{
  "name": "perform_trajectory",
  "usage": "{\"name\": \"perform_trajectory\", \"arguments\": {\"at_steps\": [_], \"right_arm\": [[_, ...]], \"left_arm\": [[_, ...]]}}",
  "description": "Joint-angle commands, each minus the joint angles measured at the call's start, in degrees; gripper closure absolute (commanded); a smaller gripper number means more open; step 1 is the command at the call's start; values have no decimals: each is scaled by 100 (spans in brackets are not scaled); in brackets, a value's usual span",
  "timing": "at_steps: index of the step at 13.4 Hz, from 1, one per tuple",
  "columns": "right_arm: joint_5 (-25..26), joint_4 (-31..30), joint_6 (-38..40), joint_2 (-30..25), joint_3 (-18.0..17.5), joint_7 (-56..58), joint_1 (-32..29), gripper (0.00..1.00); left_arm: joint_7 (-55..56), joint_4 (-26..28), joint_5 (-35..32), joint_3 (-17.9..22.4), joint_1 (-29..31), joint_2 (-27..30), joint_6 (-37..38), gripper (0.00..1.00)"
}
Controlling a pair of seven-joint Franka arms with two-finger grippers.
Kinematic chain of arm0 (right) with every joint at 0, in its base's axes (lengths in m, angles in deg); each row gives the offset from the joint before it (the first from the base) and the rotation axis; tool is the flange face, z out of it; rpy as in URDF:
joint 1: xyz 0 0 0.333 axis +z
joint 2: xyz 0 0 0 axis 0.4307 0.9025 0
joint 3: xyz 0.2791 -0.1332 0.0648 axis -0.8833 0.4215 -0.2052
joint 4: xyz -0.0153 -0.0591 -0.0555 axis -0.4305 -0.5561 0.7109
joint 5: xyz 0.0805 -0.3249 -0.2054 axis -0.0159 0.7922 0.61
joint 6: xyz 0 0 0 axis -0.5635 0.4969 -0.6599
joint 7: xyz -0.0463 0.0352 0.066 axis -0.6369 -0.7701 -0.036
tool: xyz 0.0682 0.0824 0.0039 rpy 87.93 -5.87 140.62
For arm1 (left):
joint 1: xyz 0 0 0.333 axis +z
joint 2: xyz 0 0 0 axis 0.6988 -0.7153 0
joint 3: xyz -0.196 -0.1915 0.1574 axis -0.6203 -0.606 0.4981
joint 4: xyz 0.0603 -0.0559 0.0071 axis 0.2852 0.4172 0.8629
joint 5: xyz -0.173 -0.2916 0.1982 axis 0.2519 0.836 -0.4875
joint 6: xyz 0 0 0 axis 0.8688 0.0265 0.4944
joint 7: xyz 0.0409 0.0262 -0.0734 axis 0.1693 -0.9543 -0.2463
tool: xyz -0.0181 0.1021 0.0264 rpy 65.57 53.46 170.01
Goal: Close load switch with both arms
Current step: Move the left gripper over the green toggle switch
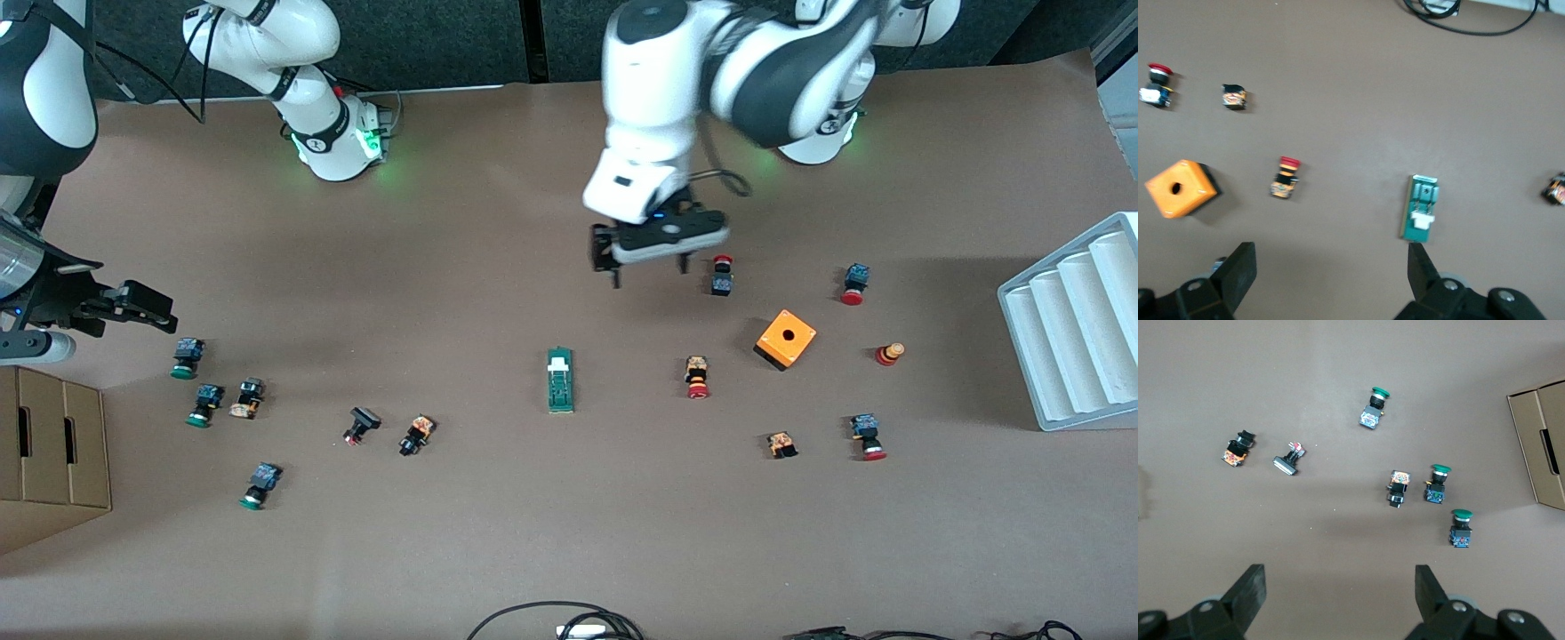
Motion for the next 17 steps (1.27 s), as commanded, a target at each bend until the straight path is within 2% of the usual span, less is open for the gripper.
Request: {"name": "perform_trajectory", "arguments": {"at_steps": [1, 4, 8, 11, 14, 17], "right_arm": [[170, 21, -80, 22, 10, -19, 39, 0], [170, 30, -80, 22, 10, -19, 48, 0], [170, 30, -80, 22, 10, -19, 39, 0], [170, 30, -89, 30, 10, -19, 48, 0], [170, 39, -80, 22, 10, -28, 57, 0], [161, 30, -45, 30, 10, -28, 13, 0]], "left_arm": [[872, -215, -542, 11, -333, -413, -73, 0], [1268, -145, -1024, 20, -710, -719, -257, 0], [2489, -66, -2999, 20, -1273, -1580, -451, 0], [3447, 127, -4065, 29, -1529, -1960, -451, 0], [3914, 163, -4778, 46, -1739, -2311, -443, 0], [3942, 224, -5139, 55, -1863, -2566, -425, 0]]}}
